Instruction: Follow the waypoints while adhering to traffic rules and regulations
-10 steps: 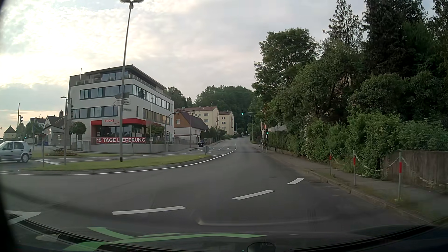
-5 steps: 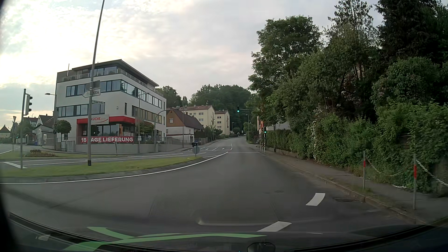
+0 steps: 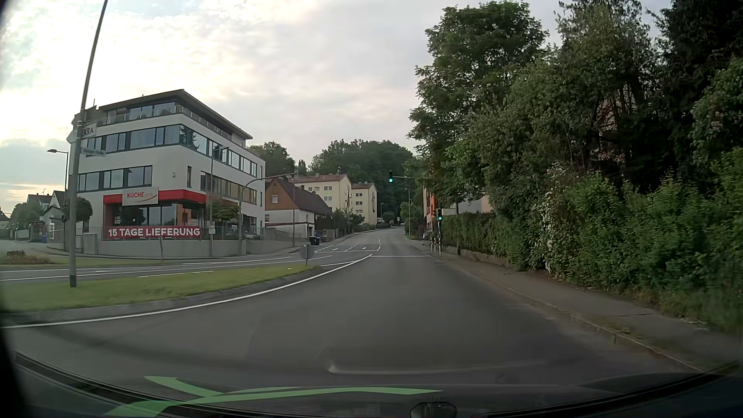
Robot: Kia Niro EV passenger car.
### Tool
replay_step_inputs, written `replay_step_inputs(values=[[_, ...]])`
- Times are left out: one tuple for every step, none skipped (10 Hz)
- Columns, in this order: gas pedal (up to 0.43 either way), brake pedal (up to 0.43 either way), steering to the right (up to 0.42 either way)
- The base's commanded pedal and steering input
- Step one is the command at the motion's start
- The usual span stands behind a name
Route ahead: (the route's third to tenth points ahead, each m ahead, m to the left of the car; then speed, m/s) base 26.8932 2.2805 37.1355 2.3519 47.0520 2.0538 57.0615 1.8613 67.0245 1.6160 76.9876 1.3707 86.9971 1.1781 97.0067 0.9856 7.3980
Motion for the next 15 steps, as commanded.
replay_step_inputs(values=[[0.157,0.0,0.006],[0.157,0.0,0.006],[0.157,0.0,0.005],[0.157,0.0,0.005],[0.157,0.0,0.003],[0.157,0.0,0.002],[0.157,0.0,-0.001],[0.157,0.0,-0.004],[0.157,0.0,-0.006],[0.157,0.0,-0.005],[0.15,0.0,-0.005],[0.15,0.0,-0.004],[0.15,0.0,-0.004],[0.15,0.0,-0.004],[0.15,0.0,-0.004]])
